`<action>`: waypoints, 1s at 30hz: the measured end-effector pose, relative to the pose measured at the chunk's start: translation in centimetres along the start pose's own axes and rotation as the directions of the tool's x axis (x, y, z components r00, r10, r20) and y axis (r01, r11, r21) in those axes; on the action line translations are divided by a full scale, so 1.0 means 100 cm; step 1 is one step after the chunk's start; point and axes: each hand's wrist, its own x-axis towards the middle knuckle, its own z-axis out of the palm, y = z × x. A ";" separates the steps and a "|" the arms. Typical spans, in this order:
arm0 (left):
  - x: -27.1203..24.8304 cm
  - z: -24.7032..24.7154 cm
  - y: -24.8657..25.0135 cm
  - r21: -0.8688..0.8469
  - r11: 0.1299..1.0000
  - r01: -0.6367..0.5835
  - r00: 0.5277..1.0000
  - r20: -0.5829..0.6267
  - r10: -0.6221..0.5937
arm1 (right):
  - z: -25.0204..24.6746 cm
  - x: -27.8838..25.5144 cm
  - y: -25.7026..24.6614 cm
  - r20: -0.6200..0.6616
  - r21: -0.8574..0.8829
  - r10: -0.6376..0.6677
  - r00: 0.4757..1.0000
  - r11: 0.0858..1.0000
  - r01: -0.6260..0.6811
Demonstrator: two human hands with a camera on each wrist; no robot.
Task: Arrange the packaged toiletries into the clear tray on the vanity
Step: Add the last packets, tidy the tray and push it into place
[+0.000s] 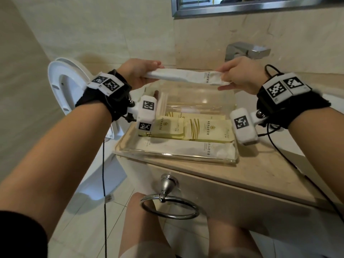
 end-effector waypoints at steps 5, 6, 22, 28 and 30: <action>-0.009 -0.007 -0.004 0.059 0.996 -0.070 0.996 0.062 0.067 | -0.001 -0.002 0.000 -0.051 0.013 0.021 0.998 1.000 -0.020; -0.010 -0.007 -0.005 0.066 0.995 -0.079 0.996 0.057 0.075 | 0.000 -0.002 -0.001 -0.055 0.011 0.027 0.998 1.000 -0.027; -0.021 -0.028 -0.011 0.425 0.895 0.137 0.988 0.000 -0.151 | -0.011 -0.013 0.021 0.014 -0.082 0.086 0.996 0.993 -0.085; -0.024 -0.031 -0.014 0.644 0.739 0.197 0.972 -0.029 -0.233 | -0.013 -0.022 0.024 0.047 -0.232 0.130 0.990 0.966 -0.116; -0.024 -0.030 -0.016 0.718 0.669 0.193 0.971 -0.039 -0.238 | -0.013 -0.024 0.025 0.056 -0.306 0.131 0.990 0.946 -0.108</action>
